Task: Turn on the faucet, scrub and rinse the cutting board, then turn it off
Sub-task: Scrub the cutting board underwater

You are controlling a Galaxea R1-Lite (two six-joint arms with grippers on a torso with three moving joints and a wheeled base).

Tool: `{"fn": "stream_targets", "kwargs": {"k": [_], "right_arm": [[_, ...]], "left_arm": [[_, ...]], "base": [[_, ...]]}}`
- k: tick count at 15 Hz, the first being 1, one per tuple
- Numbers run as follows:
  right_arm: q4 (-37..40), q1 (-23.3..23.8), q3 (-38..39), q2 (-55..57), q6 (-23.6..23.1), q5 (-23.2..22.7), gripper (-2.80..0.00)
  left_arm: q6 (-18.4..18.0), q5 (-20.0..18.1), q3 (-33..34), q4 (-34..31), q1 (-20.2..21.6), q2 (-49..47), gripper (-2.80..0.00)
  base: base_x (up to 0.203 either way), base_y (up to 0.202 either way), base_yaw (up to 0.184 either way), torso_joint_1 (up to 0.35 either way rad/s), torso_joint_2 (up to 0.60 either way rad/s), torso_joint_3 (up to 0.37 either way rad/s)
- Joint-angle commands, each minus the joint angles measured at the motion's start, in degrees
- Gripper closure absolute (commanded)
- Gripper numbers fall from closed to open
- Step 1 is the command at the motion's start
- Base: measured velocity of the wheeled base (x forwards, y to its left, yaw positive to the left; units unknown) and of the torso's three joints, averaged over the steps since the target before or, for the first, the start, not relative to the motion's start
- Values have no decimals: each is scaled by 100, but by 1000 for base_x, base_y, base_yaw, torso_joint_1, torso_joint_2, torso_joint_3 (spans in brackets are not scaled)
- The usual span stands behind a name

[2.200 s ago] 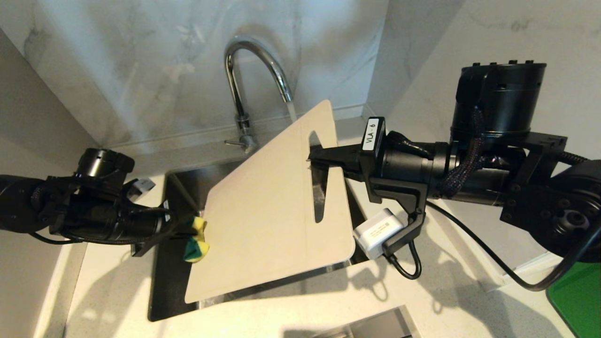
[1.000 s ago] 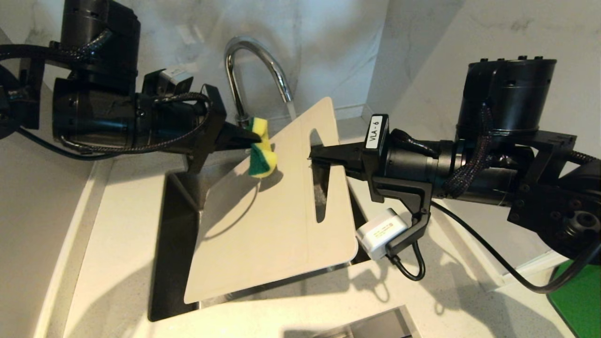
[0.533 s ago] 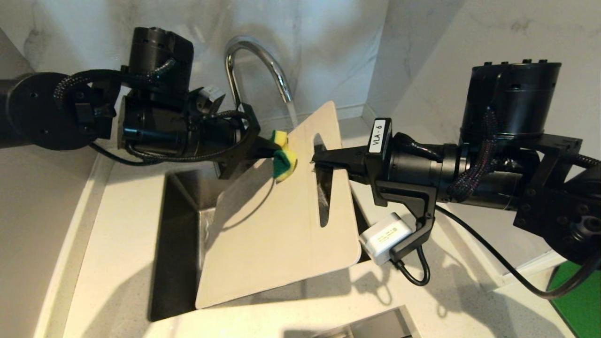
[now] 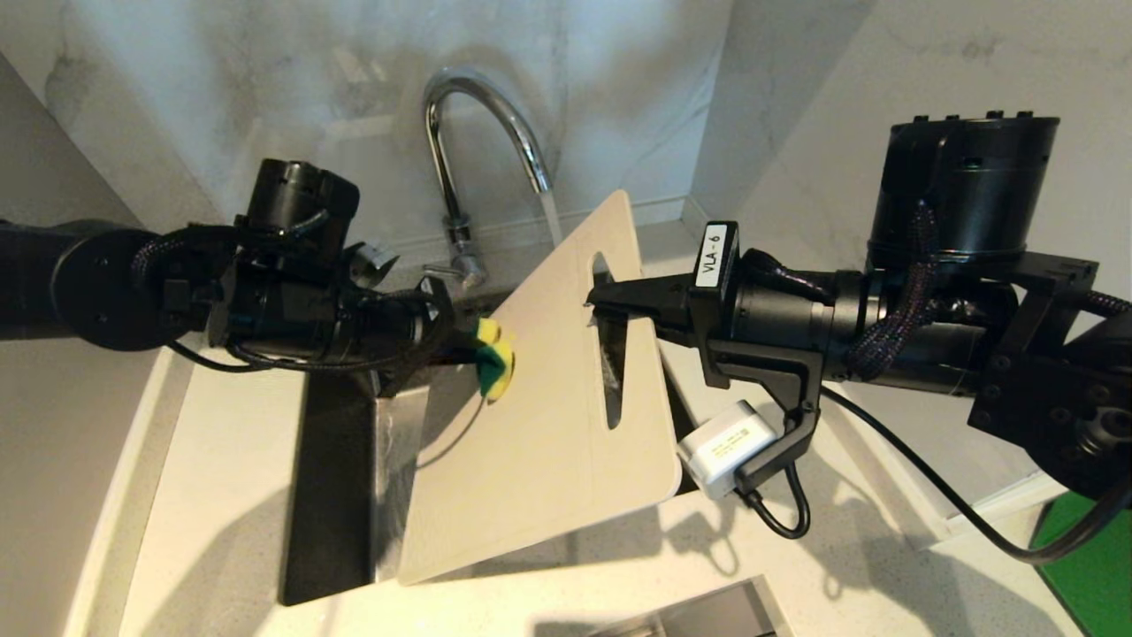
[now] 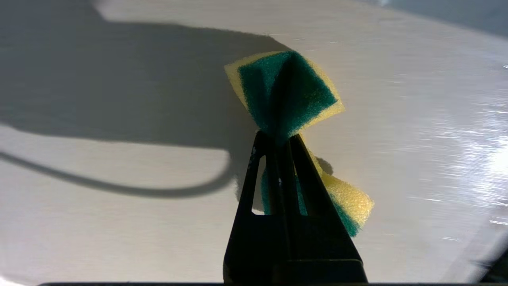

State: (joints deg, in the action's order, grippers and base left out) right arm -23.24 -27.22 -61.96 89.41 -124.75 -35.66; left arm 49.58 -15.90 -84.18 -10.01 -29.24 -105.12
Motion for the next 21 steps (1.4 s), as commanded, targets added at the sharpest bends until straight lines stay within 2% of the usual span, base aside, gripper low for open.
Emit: {"fn": "stream_targets", "kwargs": {"k": [1, 3, 5, 7, 9, 12, 14, 18, 21], "right_arm": [[-14, -2, 0, -2, -67, -20, 0], [-14, -2, 9, -2, -34, -20, 0], [-16, -2, 9, -2, -15, -20, 0], [-14, -2, 9, -2, -15, -20, 0], [-15, -2, 9, -2, -15, -20, 0], [-15, -2, 9, -2, -15, -20, 0], [-23, -2, 18, -11, -15, -20, 0], [-23, -2, 35, -2, -6, -20, 0], [-23, -2, 9, 33, -6, -20, 0]], "left_arm": [[-79, -13, 835, 437, 213, 122, 0], [-167, -128, 1461, 965, 480, 130, 0], [-210, -343, 1893, 1436, 928, 104, 0], [-332, -501, 2128, 1545, 1263, 79, 0], [-822, -543, 2384, 1563, 1505, 44, 0], [-915, -579, 2482, 1589, 1782, -95, 0], [-923, -725, 2627, 1734, 1867, -123, 0], [-908, -785, 2613, 1788, 1840, 159, 0], [-568, -991, 2131, 1644, 1667, 818, 0]], "base": [[0, 0, 0, 0, 0, 0], [0, 0, 0, 0, 0, 0], [0, 0, 0, 0, 0, 0], [0, 0, 0, 0, 0, 0], [0, 0, 0, 0, 0, 0], [0, 0, 0, 0, 0, 0], [0, 0, 0, 0, 0, 0], [0, 0, 0, 0, 0, 0], [0, 0, 0, 0, 0, 0]]}}
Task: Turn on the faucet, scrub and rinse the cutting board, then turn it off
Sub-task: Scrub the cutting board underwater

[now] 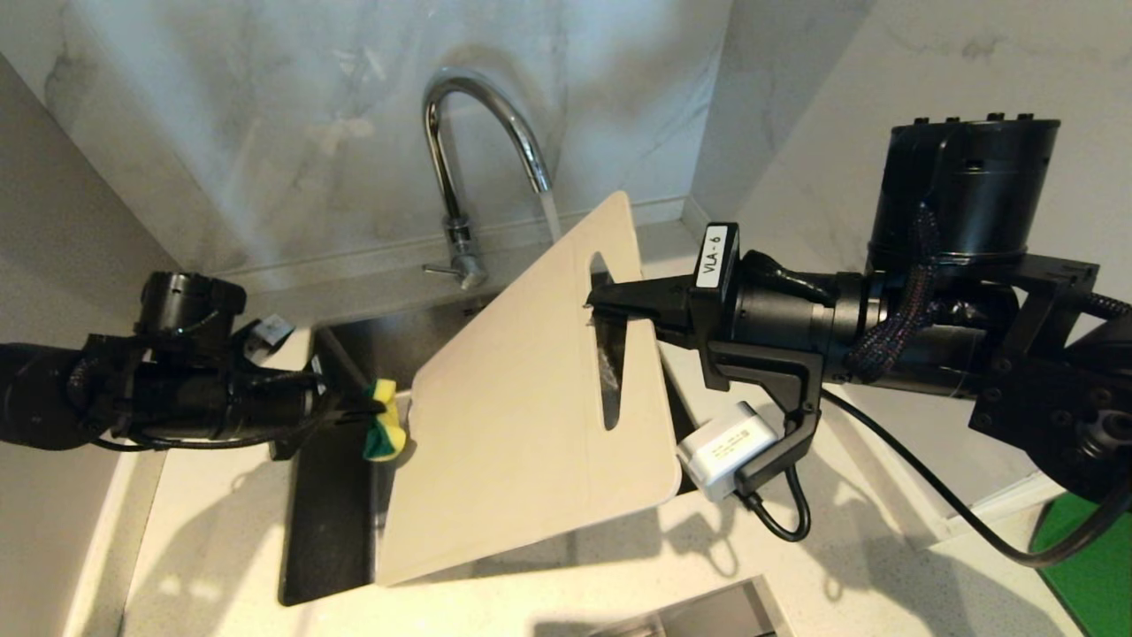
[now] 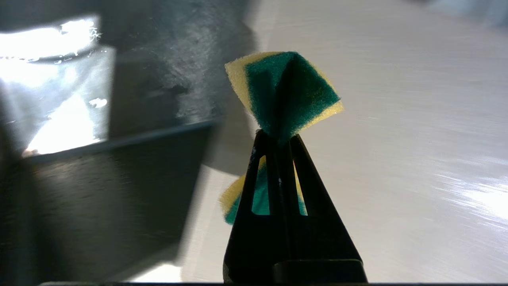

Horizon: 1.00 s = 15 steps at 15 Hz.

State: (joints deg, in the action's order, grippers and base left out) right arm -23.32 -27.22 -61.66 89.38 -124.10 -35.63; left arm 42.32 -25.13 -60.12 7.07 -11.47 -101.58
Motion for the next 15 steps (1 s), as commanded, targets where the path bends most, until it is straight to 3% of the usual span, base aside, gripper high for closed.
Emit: {"fn": "stream_targets", "kwargs": {"k": [1, 3, 6, 9, 10, 15], "right_arm": [[-15, -2, -28, 35, -70, -23, 0], [-15, -2, -57, 34, -59, -23, 0], [-15, -2, -65, 35, -52, -23, 0], [-15, -2, -57, 25, 36, -23, 0], [-15, -2, -57, 9, 44, -23, 0], [-23, 3, -74, 34, 53, -23, 0]], "left_arm": [[314, -104, -582, -290, -268, 672, 0], [618, -131, -1256, -1023, -925, 1015, 0], [1113, 16, -2083, -1630, -2272, 1251, 0], [1240, 874, -2346, -1953, -3358, 1175, 0], [1201, 1066, -2189, -1973, -3452, 1126, 0], [967, 1133, -1253, -1639, -3402, 1075, 0]], "base": [[0, 0, 0, 0, 0, 0], [0, 0, 0, 0, 0, 0], [0, 0, 0, 0, 0, 0], [0, 0, 0, 0, 0, 0], [0, 0, 0, 0, 0, 0], [0, 0, 0, 0, 0, 0]]}}
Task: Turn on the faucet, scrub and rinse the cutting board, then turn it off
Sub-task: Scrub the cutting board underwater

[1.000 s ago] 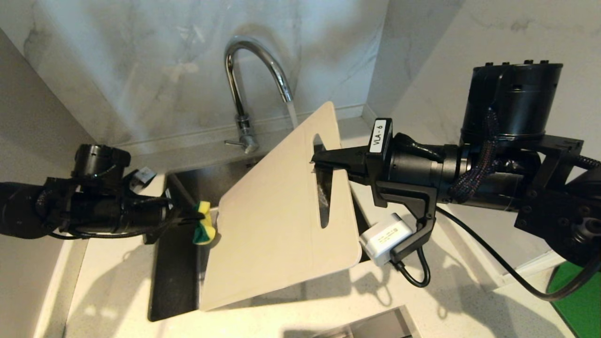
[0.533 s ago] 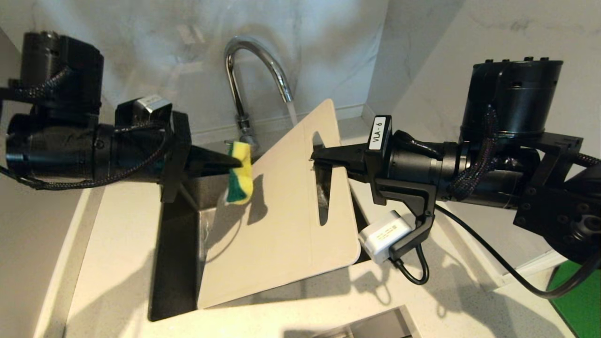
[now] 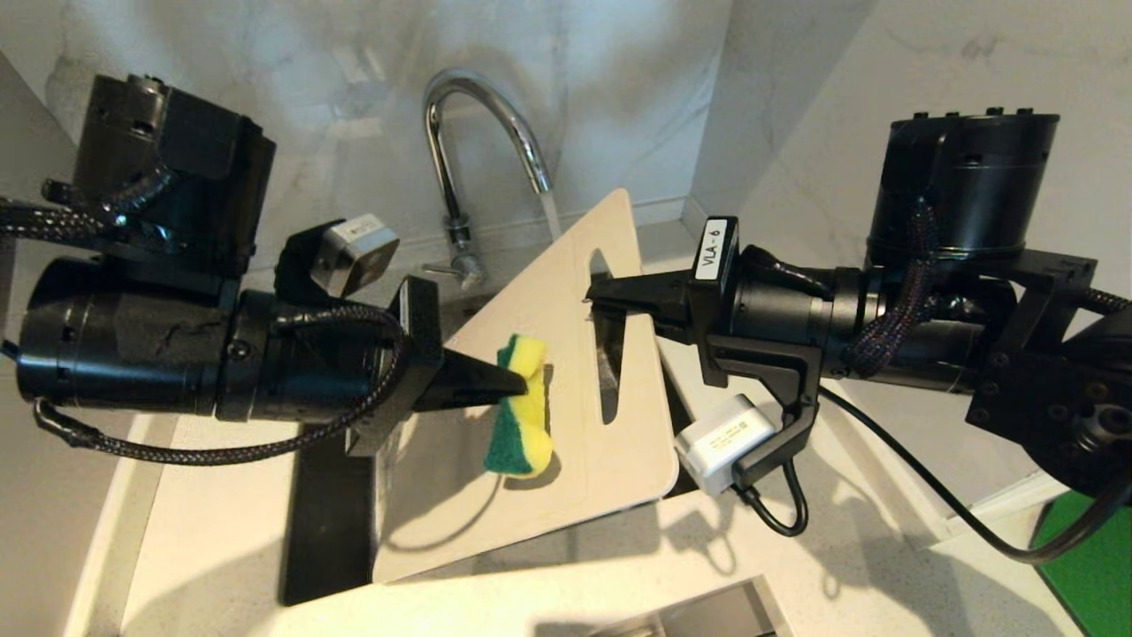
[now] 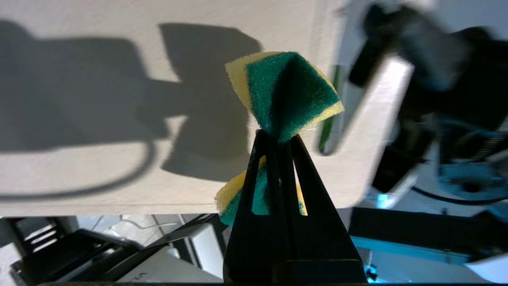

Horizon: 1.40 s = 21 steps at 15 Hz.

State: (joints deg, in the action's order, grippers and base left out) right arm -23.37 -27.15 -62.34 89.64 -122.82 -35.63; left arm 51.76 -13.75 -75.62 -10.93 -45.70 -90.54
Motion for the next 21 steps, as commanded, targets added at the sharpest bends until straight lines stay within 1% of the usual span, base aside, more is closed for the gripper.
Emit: {"fn": "stream_targets", "kwargs": {"k": [1, 3, 5, 7, 9, 13, 15, 17, 19, 21], "right_arm": [[-18, -1, -6, -8, -75, -23, 0], [-18, -1, 12, -25, -75, -23, 0], [-18, -1, 29, -34, -75, -23, 0], [-18, -1, 20, -25, -75, -23, 0], [-18, -1, 20, -25, -75, -23, 0], [-18, -1, 29, -25, -75, -14, 0], [-18, -1, 29, -25, -67, -14, 0], [-18, 6, 29, -33, -70, -14, 0], [-18, -1, 20, -25, -67, -14, 0], [-18, -1, 20, -25, -67, -13, 0]], "left_arm": [[16, -5, 505, 412, 49, -38, 0], [16, -5, 798, 702, 61, -47, 0], [18, 1, 1008, 721, 79, -19, 0], [27, 12, 1227, 858, 221, -35, 0], [26, 5, 1523, 1202, 362, -42, 0], [21, 1, 2166, 1581, 550, -25, 0], [12, -20, 2600, 1956, 743, -46, 0], [-84, -41, 3059, 2319, 972, -87, 0], [-206, -143, 3472, 2686, 1354, -153, 0], [-318, -371, 3741, 2900, 1754, -230, 0]], "base": [[0, 0, 0, 0, 0, 0], [0, 0, 0, 0, 0, 0], [0, 0, 0, 0, 0, 0], [0, 0, 0, 0, 0, 0], [0, 0, 0, 0, 0, 0], [0, 0, 0, 0, 0, 0], [0, 0, 0, 0, 0, 0], [0, 0, 0, 0, 0, 0], [0, 0, 0, 0, 0, 0], [0, 0, 0, 0, 0, 0]]}}
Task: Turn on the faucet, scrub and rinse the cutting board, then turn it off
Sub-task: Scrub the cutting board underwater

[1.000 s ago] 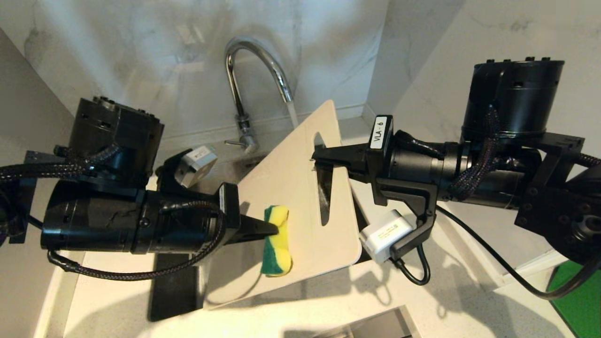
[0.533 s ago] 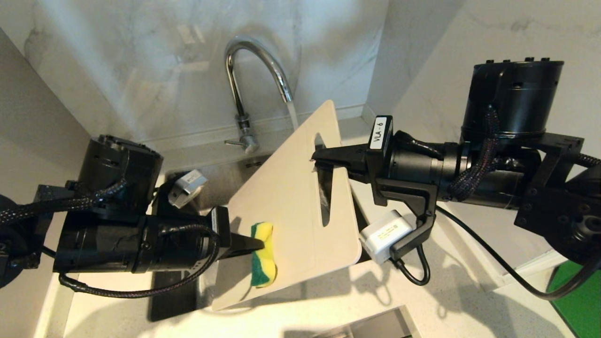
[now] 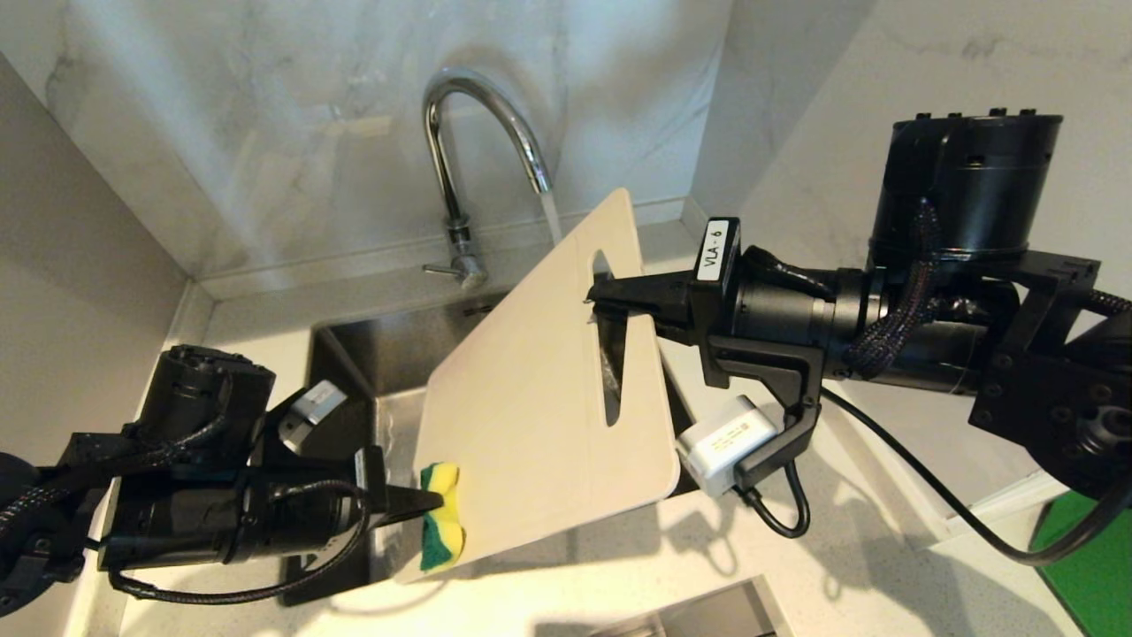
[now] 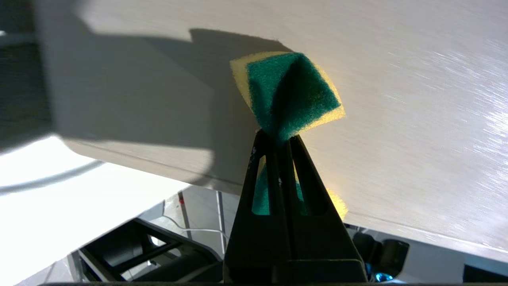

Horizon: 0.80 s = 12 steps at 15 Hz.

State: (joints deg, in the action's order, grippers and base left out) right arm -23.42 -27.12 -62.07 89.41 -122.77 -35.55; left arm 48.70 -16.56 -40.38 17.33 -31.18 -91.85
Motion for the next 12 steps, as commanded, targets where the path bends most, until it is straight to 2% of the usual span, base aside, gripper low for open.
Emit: {"fn": "stream_targets", "kwargs": {"k": [1, 3, 8, 12], "right_arm": [[-13, 2, 2, -2, -47, 10, 0], [-13, -3, 8, -2, -10, 62, 0], [-13, -3, 2, -2, -10, 57, 0], [-13, -3, 11, -37, -10, 57, 0]], "left_arm": [[-86, -189, 349, 146, 468, -152, 0], [-190, -361, 612, 371, 699, -223, 0], [-371, -423, 1178, 883, 1032, -315, 0], [-639, -756, 1334, 938, 1670, -298, 0]], "base": [[0, 0, 0, 0, 0, 0], [0, 0, 0, 0, 0, 0], [0, 0, 0, 0, 0, 0], [0, 0, 0, 0, 0, 0]]}}
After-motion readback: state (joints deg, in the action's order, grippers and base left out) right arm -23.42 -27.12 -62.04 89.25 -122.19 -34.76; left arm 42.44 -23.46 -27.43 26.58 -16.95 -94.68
